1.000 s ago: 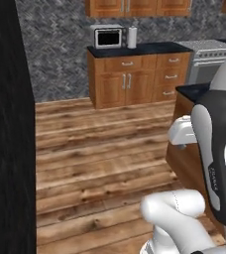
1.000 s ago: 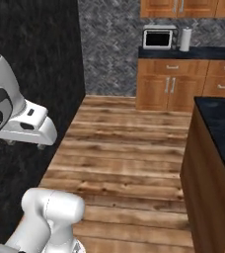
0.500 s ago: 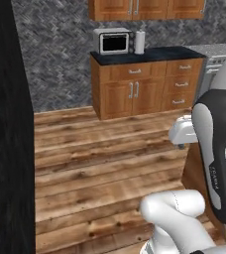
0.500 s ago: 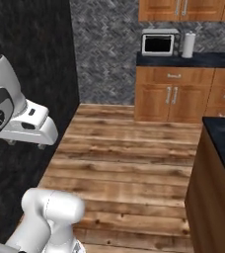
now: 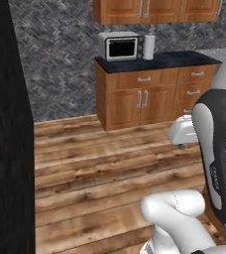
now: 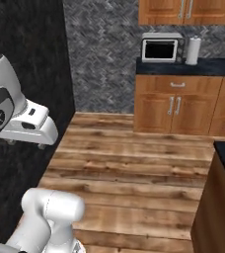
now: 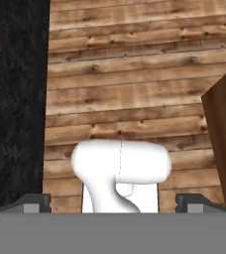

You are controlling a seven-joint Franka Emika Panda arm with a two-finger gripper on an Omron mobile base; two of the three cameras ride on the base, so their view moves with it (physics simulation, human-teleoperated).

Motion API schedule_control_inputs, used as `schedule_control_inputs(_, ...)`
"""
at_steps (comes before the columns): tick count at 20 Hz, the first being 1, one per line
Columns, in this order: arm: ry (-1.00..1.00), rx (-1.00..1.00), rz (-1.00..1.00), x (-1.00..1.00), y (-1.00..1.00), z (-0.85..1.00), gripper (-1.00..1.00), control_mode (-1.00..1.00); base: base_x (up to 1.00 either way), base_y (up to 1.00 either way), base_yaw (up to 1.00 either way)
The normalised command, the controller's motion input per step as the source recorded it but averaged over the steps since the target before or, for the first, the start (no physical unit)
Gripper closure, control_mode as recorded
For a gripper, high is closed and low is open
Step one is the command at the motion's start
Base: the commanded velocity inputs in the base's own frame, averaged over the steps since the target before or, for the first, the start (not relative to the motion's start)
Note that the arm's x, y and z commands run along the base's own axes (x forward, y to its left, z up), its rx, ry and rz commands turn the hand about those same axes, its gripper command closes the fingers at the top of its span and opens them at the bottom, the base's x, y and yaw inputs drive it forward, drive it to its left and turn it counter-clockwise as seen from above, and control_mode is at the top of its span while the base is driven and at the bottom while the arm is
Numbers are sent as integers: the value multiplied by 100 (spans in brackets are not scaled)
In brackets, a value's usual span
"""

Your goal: There is a tray on the dining counter. Grab the cup, mug, and pitcher and place them on the tray. The pitcher may be placed next to the tray if it cannot fit the tray.

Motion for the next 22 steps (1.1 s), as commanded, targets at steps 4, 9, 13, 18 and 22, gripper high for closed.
schedule_control_inputs(4,0,0,0,0,0,0,-100,100,85,3,0)
schedule_control_inputs(9,0,0,0,0,0,0,-100,100,93,10,0)
schedule_control_inputs(13,0,0,0,0,0,0,-100,100,94,17,0)
schedule_control_inputs(18,0,0,0,0,0,0,-100,100,92,22,-1)
schedule_control_inputs(22,0,0,0,0,0,0,-100,100,92,35,-10)
